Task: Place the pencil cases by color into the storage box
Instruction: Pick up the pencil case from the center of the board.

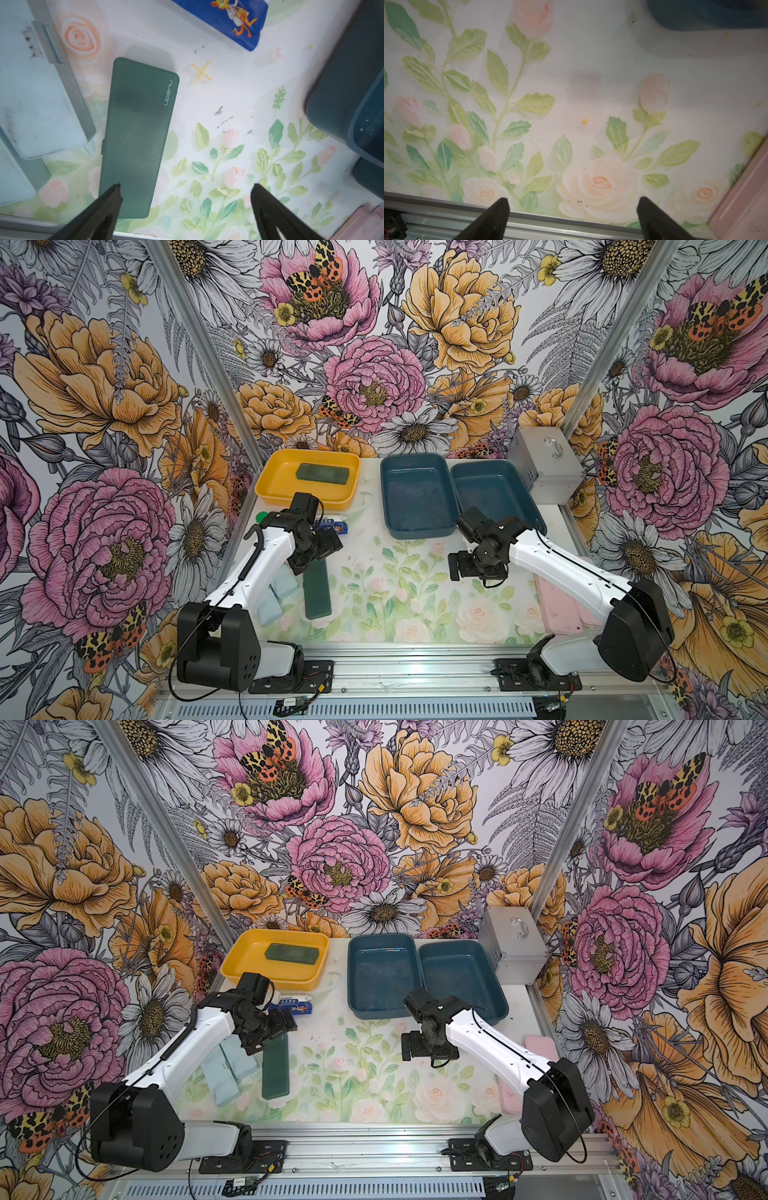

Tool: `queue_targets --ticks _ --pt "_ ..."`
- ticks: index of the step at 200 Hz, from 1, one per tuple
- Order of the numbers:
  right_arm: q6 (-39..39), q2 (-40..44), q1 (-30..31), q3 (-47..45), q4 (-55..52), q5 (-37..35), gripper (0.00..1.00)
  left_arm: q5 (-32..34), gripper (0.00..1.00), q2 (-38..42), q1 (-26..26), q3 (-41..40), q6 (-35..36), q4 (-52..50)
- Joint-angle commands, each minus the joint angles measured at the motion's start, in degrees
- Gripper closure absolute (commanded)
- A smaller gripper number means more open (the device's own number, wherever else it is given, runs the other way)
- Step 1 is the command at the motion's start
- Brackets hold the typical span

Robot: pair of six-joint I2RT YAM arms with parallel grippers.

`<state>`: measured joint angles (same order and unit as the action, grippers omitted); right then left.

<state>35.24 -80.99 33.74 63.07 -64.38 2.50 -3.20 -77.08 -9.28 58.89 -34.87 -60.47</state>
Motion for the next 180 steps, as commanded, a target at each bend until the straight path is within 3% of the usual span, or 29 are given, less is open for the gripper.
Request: queue_targets --ticks 1,97,180 --pt "-0.01 1.9 0.37 -0.92 0.83 0.27 0.01 5.85 0.01 -0.24 -0.23 -1.71 4.27 0.83" --pt "-0.95 4.92 0.54 -3.34 0.92 1.36 0.01 6.2 0.01 -4.98 3.28 -5.23 15.1 9.9" --pt "-1.12 6.39 0.54 -4.62 0.76 2.24 0.01 8.62 0.01 -11.91 3.71 -6.02 16.15 13.74"
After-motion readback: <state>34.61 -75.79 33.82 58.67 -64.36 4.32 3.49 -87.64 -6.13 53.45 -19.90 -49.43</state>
